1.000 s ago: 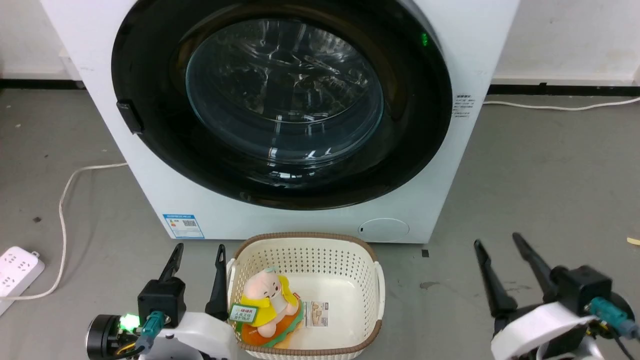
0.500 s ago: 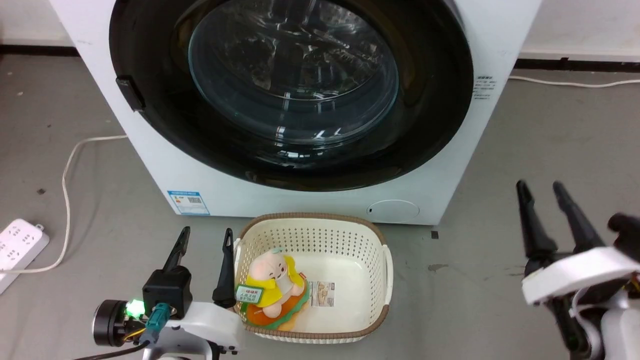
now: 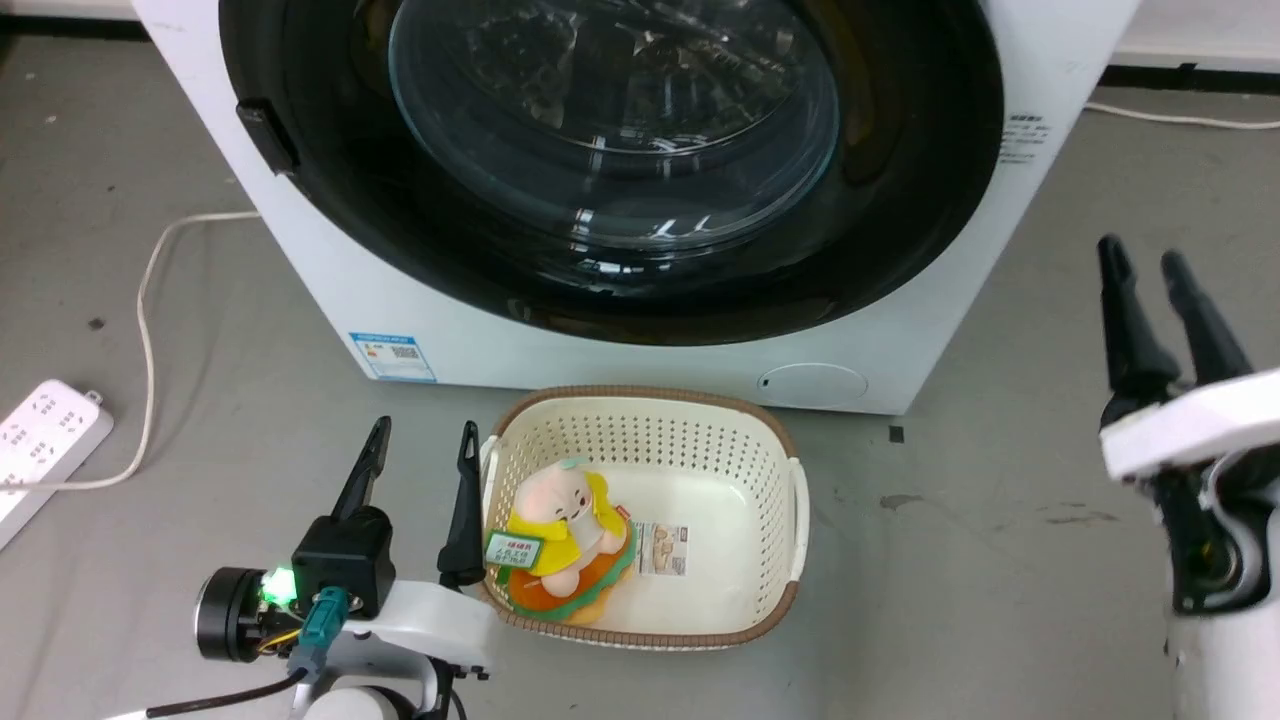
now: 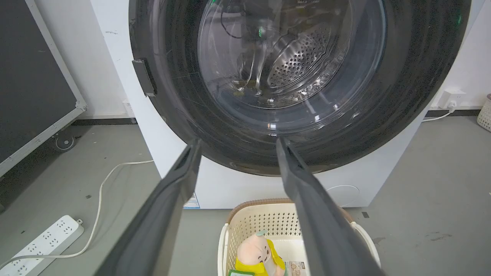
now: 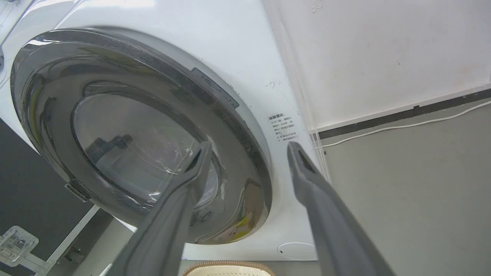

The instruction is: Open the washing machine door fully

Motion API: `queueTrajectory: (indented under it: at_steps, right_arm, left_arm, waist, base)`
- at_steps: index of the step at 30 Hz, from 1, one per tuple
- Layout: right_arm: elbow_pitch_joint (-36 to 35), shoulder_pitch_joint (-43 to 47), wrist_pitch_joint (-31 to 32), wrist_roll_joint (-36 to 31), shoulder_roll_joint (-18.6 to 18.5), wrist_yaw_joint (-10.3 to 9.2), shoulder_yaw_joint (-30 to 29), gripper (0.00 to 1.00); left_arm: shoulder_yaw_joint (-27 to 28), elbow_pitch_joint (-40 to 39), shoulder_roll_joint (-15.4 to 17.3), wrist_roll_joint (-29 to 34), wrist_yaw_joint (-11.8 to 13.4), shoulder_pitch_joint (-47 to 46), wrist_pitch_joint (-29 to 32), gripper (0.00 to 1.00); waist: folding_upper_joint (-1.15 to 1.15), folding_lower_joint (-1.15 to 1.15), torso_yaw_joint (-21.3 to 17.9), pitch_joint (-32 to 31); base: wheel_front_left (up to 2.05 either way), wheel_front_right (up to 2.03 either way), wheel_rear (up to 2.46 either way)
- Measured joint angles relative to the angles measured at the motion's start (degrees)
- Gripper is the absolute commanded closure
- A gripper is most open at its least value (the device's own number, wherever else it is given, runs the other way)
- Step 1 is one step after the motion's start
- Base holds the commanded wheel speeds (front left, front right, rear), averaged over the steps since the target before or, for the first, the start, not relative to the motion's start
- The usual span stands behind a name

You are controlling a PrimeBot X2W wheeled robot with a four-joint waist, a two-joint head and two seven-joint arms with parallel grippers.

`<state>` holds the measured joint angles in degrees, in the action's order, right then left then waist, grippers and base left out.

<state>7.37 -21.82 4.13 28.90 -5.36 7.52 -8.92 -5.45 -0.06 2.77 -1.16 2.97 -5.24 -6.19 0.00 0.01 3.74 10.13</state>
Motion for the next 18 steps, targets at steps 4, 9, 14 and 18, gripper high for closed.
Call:
queueTrajectory:
  at_steps: [4, 9, 14, 18]
  right_arm:
    - [1.7, -3.6, 0.9, 1.8, 0.0, 0.0, -1.5, 0.0]
    - [3.7, -8.3, 2.7, 3.7, -0.1, 0.0, -3.4, 1.0]
    - [6.9, -12.9, 5.6, 6.2, -0.3, 0.0, -5.3, 1.0]
    - [10.9, -17.1, 9.6, 7.6, -0.8, 0.0, -6.4, 1.0]
  left_arm:
    - [-0.8, 0.0, 0.0, -0.4, 0.5, -0.6, -0.5, 0.0]
    - [-1.5, -0.1, 0.0, -0.6, 1.0, -0.9, -1.0, 0.0]
    - [-2.0, -0.1, 0.0, -1.0, 1.2, -1.9, -1.5, 0.0]
    - [-2.8, -0.3, 0.0, -1.2, 1.5, -2.5, -2.1, 0.0]
  waist:
    - [0.0, 0.0, 0.7, 1.0]
    - [0.0, 0.0, 1.5, 2.1]
    - [0.0, 0.0, 2.2, 3.5]
    - [0.0, 0.0, 2.7, 4.7]
  base:
    - [0.0, 0.0, 0.0]
    - [0.0, 0.0, 0.0]
    - [0.0, 0.0, 0.0]
    - [0.0, 0.0, 0.0]
